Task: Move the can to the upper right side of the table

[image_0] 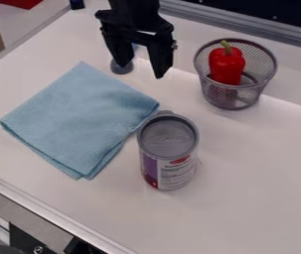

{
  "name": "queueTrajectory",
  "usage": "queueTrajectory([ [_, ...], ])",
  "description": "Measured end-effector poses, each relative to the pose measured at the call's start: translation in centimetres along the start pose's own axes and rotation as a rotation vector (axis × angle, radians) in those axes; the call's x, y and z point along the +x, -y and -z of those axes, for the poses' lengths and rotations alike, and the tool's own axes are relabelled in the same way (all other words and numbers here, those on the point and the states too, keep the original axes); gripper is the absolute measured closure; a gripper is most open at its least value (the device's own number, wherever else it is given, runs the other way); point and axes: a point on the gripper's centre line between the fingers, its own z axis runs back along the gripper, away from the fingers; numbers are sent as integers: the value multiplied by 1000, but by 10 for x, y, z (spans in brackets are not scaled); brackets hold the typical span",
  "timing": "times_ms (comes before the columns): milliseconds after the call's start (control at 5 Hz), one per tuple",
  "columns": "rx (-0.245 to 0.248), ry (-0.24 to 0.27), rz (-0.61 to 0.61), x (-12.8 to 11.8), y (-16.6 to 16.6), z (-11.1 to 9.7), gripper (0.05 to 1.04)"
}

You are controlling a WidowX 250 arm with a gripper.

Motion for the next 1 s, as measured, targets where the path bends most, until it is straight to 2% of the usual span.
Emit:
queueTrajectory([
  [200,-9,-37,2,-6,0,7,87],
  [400,-38,-127,75,-21,-2,5,87],
  [600,-76,-176,143,-40,-1,-3,87],
  [800,-102,-204,196,-60,-2,-14,87],
  [1000,-111,-233,300,-81,1,-13,87],
])
